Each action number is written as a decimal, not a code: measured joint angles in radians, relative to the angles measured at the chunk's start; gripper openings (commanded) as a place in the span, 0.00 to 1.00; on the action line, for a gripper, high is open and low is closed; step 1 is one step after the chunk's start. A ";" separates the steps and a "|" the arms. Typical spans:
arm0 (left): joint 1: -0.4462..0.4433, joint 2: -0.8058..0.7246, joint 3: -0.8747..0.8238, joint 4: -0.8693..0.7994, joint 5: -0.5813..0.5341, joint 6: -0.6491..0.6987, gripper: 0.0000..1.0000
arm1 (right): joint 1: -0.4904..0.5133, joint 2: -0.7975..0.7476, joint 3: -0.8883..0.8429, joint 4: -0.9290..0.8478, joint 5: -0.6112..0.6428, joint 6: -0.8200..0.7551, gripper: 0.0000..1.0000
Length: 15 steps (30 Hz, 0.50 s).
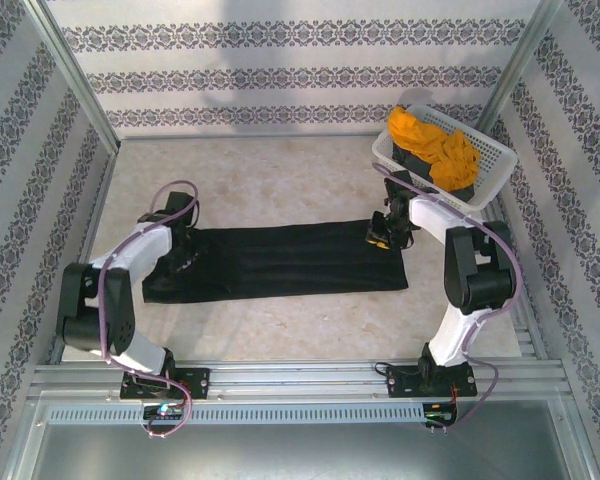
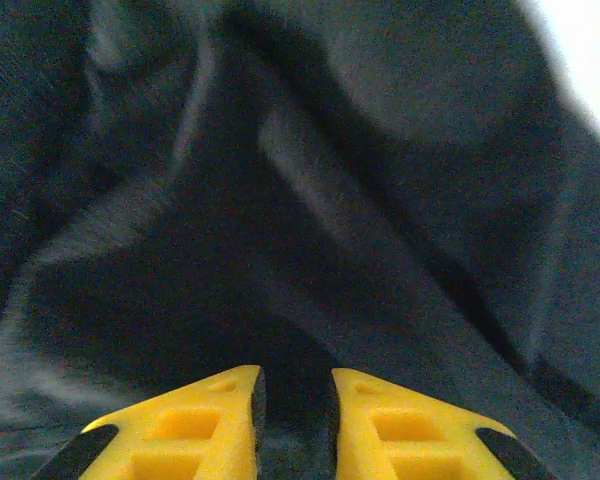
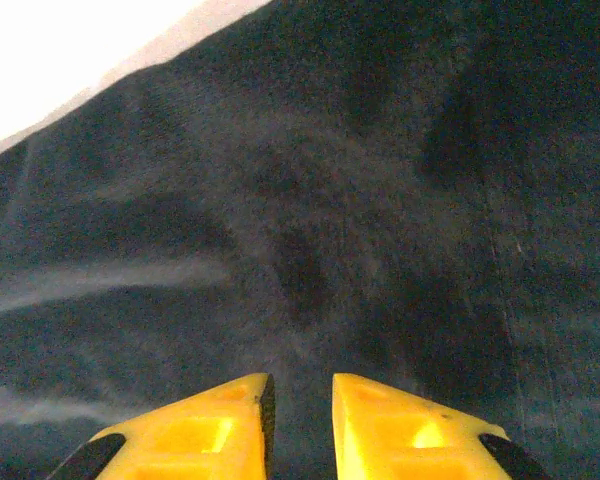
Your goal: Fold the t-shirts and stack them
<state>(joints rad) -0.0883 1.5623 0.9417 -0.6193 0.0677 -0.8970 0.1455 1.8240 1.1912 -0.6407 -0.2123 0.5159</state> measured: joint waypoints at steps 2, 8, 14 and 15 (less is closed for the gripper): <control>-0.010 0.058 0.002 0.032 0.010 -0.045 0.24 | 0.000 0.038 0.026 -0.015 0.014 -0.006 0.23; -0.010 0.229 0.146 0.057 0.008 -0.112 0.25 | 0.001 0.093 0.065 -0.084 0.066 -0.010 0.23; -0.015 0.462 0.448 0.121 0.024 -0.085 0.27 | 0.026 -0.035 -0.096 -0.150 0.115 0.060 0.23; -0.018 0.516 0.520 0.139 0.036 -0.074 0.28 | 0.041 -0.069 -0.140 -0.163 0.116 0.082 0.23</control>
<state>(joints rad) -0.1066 2.0781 1.4612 -0.4801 0.1036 -0.9714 0.1864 1.7546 1.0512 -0.8040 -0.0963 0.5980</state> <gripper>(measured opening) 0.269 0.229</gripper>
